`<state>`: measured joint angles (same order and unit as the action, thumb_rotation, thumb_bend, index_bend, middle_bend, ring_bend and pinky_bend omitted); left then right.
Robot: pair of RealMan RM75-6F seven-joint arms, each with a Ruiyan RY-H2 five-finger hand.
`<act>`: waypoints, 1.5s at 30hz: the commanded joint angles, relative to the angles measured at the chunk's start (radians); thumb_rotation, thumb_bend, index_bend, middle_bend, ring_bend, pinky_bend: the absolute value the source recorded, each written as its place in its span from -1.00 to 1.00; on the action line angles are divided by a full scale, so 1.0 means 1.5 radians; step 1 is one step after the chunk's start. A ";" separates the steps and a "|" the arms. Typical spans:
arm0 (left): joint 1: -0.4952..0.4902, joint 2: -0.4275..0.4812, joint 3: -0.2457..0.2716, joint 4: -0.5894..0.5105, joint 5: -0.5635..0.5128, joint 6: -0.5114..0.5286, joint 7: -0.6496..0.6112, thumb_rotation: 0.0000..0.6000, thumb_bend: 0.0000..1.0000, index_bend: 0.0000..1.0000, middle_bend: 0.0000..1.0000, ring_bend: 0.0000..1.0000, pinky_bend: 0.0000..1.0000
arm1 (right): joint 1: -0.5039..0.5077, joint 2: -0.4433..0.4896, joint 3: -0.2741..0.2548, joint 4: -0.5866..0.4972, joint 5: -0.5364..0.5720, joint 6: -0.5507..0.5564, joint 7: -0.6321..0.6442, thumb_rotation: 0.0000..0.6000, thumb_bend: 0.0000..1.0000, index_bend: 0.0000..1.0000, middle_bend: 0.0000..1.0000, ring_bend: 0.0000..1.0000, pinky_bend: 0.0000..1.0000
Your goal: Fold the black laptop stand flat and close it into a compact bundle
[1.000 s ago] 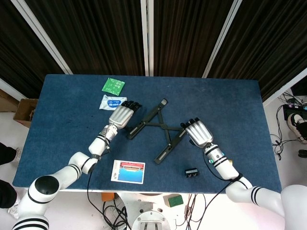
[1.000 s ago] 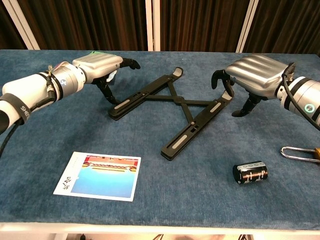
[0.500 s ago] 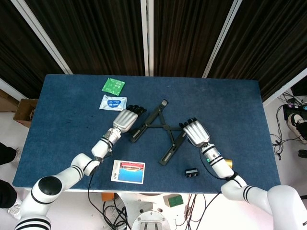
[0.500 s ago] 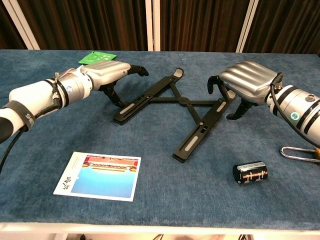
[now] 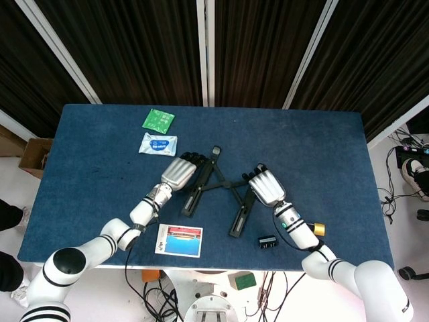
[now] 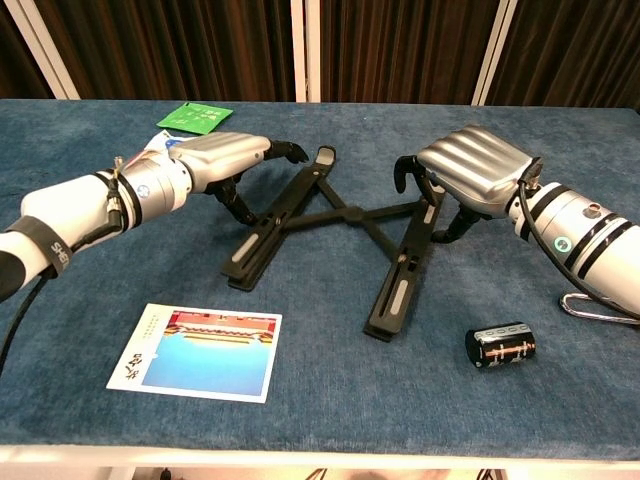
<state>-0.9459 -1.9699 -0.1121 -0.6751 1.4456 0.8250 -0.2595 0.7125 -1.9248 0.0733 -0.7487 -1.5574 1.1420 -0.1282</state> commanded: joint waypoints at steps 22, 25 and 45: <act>0.012 0.026 0.025 -0.119 0.027 0.017 0.024 1.00 -0.97 -0.76 -0.78 -0.82 -0.72 | 0.014 -0.036 -0.013 0.031 -0.030 0.026 0.032 1.00 -0.91 -0.16 0.21 -0.14 0.09; 0.023 0.053 0.017 -0.142 0.018 0.033 0.046 1.00 -0.97 -0.76 -0.78 -0.82 -0.72 | 0.008 -0.006 -0.030 -0.011 -0.044 0.031 0.024 1.00 -0.91 -0.30 0.05 -0.20 0.04; 0.178 0.342 0.003 -0.483 -0.026 0.206 0.156 1.00 -1.00 -0.76 -0.78 -0.82 -0.73 | 0.136 0.270 0.008 -0.490 0.159 -0.317 -0.257 1.00 -0.91 -1.00 -0.83 -1.00 -0.98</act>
<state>-0.6893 -1.4673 -0.1133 -1.3889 1.4123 1.1321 -0.0343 0.8701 -1.5417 0.0703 -1.4640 -1.3728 0.7266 -0.4466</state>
